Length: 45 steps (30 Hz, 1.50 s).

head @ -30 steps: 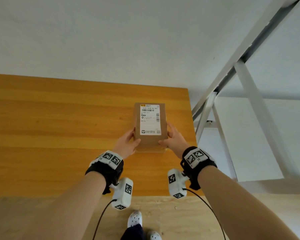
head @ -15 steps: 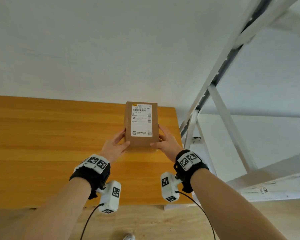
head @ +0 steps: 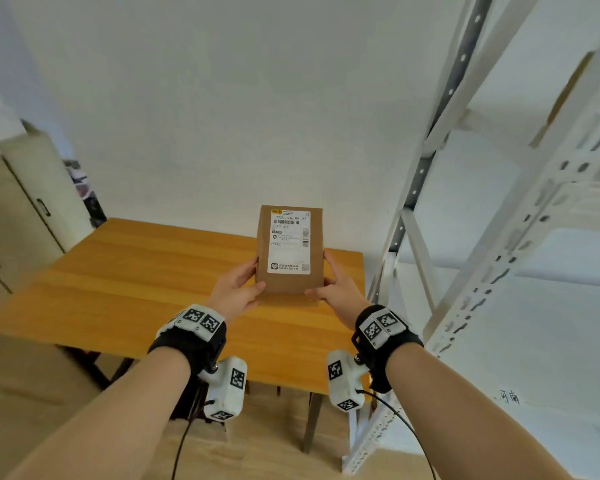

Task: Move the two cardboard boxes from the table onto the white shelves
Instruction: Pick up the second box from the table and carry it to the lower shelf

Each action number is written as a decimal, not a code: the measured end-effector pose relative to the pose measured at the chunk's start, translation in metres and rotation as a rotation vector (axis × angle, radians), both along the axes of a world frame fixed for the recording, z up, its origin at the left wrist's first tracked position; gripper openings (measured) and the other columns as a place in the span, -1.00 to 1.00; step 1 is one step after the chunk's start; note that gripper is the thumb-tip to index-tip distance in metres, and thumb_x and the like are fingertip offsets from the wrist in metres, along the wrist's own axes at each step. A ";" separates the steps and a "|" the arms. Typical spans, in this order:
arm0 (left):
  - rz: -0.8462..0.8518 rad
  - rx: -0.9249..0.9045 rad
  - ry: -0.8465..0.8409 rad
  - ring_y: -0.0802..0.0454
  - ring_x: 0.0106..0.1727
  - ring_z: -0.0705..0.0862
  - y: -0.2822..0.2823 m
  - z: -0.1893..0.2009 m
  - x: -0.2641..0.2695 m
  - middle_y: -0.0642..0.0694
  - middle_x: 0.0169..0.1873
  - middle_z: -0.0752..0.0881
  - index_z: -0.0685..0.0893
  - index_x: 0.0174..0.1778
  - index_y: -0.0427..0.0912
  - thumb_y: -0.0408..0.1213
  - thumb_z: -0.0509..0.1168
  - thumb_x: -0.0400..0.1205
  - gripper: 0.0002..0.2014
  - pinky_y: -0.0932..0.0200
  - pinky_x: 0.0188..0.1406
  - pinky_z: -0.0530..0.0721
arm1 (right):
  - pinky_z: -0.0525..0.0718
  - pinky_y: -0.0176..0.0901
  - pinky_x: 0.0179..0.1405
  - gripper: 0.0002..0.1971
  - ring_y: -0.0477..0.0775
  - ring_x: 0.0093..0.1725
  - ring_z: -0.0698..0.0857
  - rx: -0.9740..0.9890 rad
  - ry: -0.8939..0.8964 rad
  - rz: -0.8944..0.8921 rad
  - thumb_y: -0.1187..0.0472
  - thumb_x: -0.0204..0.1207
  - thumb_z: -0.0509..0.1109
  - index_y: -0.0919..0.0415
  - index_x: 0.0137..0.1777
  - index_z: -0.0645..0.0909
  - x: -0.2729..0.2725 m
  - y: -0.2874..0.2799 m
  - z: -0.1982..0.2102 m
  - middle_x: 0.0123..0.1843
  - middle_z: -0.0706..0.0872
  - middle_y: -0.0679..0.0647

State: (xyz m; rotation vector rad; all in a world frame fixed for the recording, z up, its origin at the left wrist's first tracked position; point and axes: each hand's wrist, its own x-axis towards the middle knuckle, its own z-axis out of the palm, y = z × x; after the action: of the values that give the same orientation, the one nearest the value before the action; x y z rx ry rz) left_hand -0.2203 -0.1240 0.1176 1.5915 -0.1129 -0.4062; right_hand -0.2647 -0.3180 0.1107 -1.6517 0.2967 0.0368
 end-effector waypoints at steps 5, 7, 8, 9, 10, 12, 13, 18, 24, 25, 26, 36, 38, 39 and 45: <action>0.064 -0.036 0.001 -0.11 0.55 0.42 0.008 0.028 -0.069 -0.06 0.59 0.39 0.33 0.58 0.03 -0.52 0.27 0.62 -0.36 -0.17 0.41 0.55 | 0.51 0.25 0.44 -0.03 0.24 0.46 0.53 0.060 -0.072 0.083 0.56 0.40 0.41 -0.15 0.65 0.06 -0.058 0.005 0.027 0.44 0.59 0.21; 0.076 -0.050 0.007 -0.11 0.53 0.45 0.010 0.037 -0.096 -0.07 0.59 0.40 0.34 0.58 0.02 -0.53 0.26 0.62 -0.36 -0.15 0.38 0.57 | 0.45 0.28 0.49 -0.03 0.22 0.48 0.51 0.081 -0.084 0.101 0.54 0.39 0.41 -0.19 0.64 0.07 -0.086 0.007 0.036 0.45 0.58 0.18; 0.080 -0.053 0.004 -0.11 0.53 0.46 0.010 0.042 -0.109 -0.07 0.58 0.41 0.34 0.58 0.01 -0.54 0.26 0.62 -0.37 -0.14 0.36 0.59 | 0.44 0.26 0.50 -0.03 0.21 0.47 0.52 0.087 -0.089 0.109 0.54 0.39 0.41 -0.19 0.64 0.08 -0.100 0.008 0.040 0.45 0.59 0.17; 0.079 -0.052 -0.001 -0.10 0.53 0.45 0.009 0.046 -0.122 -0.07 0.58 0.41 0.34 0.58 0.01 -0.54 0.26 0.62 -0.37 -0.11 0.33 0.60 | 0.46 0.23 0.48 -0.04 0.21 0.46 0.52 0.088 -0.094 0.116 0.55 0.40 0.40 -0.19 0.64 0.07 -0.113 0.008 0.045 0.44 0.59 0.16; 0.078 -0.050 -0.008 -0.10 0.54 0.45 0.009 0.050 -0.135 -0.07 0.58 0.41 0.33 0.58 0.00 -0.54 0.25 0.63 -0.37 -0.09 0.30 0.61 | 0.52 0.17 0.42 -0.05 0.19 0.44 0.53 0.087 -0.099 0.124 0.56 0.42 0.38 -0.17 0.64 0.07 -0.126 0.007 0.049 0.42 0.59 0.15; 0.073 -0.048 -0.021 -0.09 0.55 0.43 0.009 0.056 -0.158 -0.08 0.58 0.40 0.31 0.59 -0.02 -0.54 0.24 0.63 -0.37 -0.07 0.27 0.60 | 0.62 -0.07 0.16 -0.08 0.13 0.35 0.57 0.090 -0.102 0.146 0.57 0.46 0.33 -0.16 0.65 0.06 -0.150 0.003 0.057 0.35 0.60 0.11; 0.066 -0.047 -0.026 -0.09 0.55 0.43 0.010 0.059 -0.169 -0.08 0.59 0.40 0.30 0.60 -0.02 -0.53 0.24 0.63 -0.37 -0.07 0.28 0.60 | 0.61 -0.16 0.05 -0.09 0.07 0.28 0.60 0.094 -0.103 0.154 0.57 0.47 0.32 -0.17 0.65 0.06 -0.161 0.002 0.060 0.33 0.60 0.10; 0.011 -0.037 -0.044 -0.11 0.55 0.42 0.010 0.063 -0.215 -0.10 0.59 0.38 0.29 0.60 -0.02 -0.54 0.24 0.63 -0.36 -0.08 0.31 0.59 | 0.51 0.10 0.40 -0.09 0.16 0.36 0.56 0.110 -0.085 0.110 0.55 0.48 0.32 -0.21 0.65 0.04 -0.216 -0.001 0.064 0.50 0.52 0.19; -0.078 -0.012 -0.035 -0.09 0.52 0.46 0.005 0.057 -0.262 -0.08 0.57 0.41 0.31 0.59 0.00 -0.51 0.26 0.63 -0.37 -0.16 0.39 0.56 | 0.55 0.09 0.38 -0.11 0.16 0.36 0.59 0.122 -0.077 0.061 0.57 0.50 0.29 -0.22 0.64 0.08 -0.284 -0.005 0.061 0.34 0.64 0.09; -0.093 -0.010 -0.028 -0.10 0.51 0.48 0.002 0.053 -0.271 -0.08 0.56 0.43 0.32 0.59 -0.01 -0.51 0.26 0.62 -0.37 -0.16 0.38 0.57 | 0.62 0.02 0.27 -0.12 0.11 0.28 0.64 0.129 -0.070 0.047 0.57 0.51 0.29 -0.20 0.64 0.09 -0.297 -0.008 0.058 0.25 0.68 0.06; -0.105 -0.007 -0.016 -0.11 0.49 0.49 -0.002 0.049 -0.279 -0.08 0.55 0.44 0.33 0.59 -0.01 -0.52 0.27 0.62 -0.37 -0.17 0.38 0.57 | 0.67 -0.09 0.14 -0.13 0.05 0.20 0.67 0.142 -0.061 0.029 0.58 0.51 0.28 -0.18 0.64 0.09 -0.310 -0.012 0.054 0.19 0.69 0.04; -0.278 0.009 0.079 0.00 0.25 0.56 -0.073 0.029 -0.359 -0.07 0.53 0.47 0.37 0.56 0.01 -0.54 0.23 0.63 -0.40 -0.01 0.24 0.61 | 0.59 -0.15 0.02 -0.14 0.17 0.35 0.57 0.228 0.027 -0.145 0.61 0.52 0.21 -0.20 0.64 0.11 -0.413 -0.072 0.026 0.43 0.59 0.18; -0.292 0.012 0.086 -0.01 0.29 0.55 -0.094 0.027 -0.370 -0.07 0.53 0.46 0.38 0.56 0.00 -0.56 0.23 0.63 -0.40 -0.01 0.23 0.60 | 0.60 -0.16 -0.02 -0.12 0.18 0.35 0.57 0.234 0.028 -0.164 0.61 0.51 0.23 -0.19 0.65 0.10 -0.427 -0.093 0.021 0.43 0.60 0.19; -0.296 0.017 0.088 -0.02 0.32 0.54 -0.105 0.025 -0.375 -0.08 0.53 0.46 0.39 0.55 0.01 -0.56 0.24 0.63 -0.40 -0.03 0.27 0.59 | 0.61 -0.17 -0.03 -0.12 0.18 0.34 0.58 0.233 0.026 -0.166 0.60 0.50 0.25 -0.18 0.65 0.10 -0.434 -0.103 0.019 0.43 0.60 0.20; -0.285 0.005 0.135 -0.11 0.37 0.59 -0.181 0.013 -0.397 -0.10 0.50 0.51 0.43 0.52 0.02 -0.58 0.29 0.59 -0.38 -0.19 0.42 0.54 | 0.71 -0.24 -0.13 -0.07 0.00 0.15 0.70 0.178 0.011 -0.110 0.54 0.45 0.41 -0.14 0.66 0.07 -0.453 -0.184 0.012 0.28 0.67 0.16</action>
State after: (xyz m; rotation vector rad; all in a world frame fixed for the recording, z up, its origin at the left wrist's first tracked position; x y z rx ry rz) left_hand -0.6169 -0.3048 0.1301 1.5515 -0.2368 -0.7350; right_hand -0.7181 -0.5022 0.1230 -1.4568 0.3811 -0.0102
